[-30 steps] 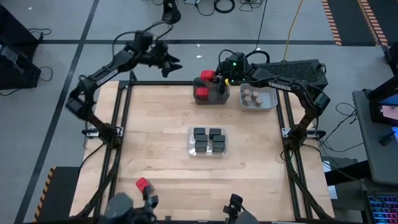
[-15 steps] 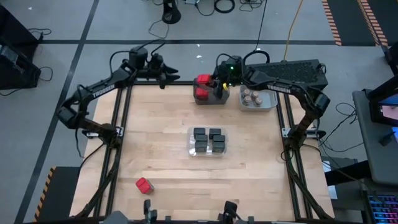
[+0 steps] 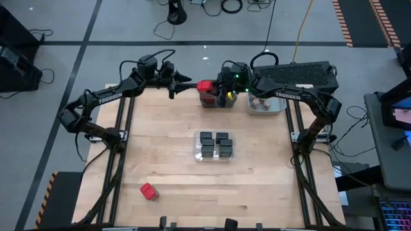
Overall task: Sort spices by type
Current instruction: Put the red seasoning can into the black bin
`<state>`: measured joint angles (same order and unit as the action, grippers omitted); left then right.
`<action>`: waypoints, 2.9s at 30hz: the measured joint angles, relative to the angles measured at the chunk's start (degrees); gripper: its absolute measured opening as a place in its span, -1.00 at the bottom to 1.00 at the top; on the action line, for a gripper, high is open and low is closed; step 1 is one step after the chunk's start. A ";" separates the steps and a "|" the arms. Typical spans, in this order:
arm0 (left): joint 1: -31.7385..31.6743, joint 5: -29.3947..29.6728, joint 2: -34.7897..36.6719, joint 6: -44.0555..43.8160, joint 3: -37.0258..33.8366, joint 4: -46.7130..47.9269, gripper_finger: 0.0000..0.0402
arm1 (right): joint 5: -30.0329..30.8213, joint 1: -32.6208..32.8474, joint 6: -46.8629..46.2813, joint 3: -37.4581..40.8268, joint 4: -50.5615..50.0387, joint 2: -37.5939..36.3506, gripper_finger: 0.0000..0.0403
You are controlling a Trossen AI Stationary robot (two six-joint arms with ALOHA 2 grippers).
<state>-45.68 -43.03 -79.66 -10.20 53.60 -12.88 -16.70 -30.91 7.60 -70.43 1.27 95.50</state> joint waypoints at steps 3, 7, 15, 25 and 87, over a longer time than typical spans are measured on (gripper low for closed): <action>1.84 1.71 0.00 0.53 0.00 -0.06 0.18 | 0.03 0.80 -0.94 0.00 1.25 0.00 -0.23; 3.24 3.53 0.00 4.61 0.00 -0.88 0.18 | 0.03 1.67 -1.01 0.00 0.77 0.00 -0.22; 4.76 3.68 -0.02 6.21 0.03 -4.90 0.18 | 0.05 3.51 -1.01 0.00 0.69 0.00 -0.22; 6.08 12.10 -0.02 6.90 0.07 -4.79 0.19 | 0.10 3.82 -1.19 0.00 0.60 0.00 -0.22; 13.78 16.29 -2.14 21.86 3.17 10.36 0.84 | 0.01 5.22 0.80 0.00 -0.62 0.04 -0.22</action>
<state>-31.90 -26.74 -81.80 11.66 56.77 -2.52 -16.69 -25.69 8.40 -70.43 0.64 95.55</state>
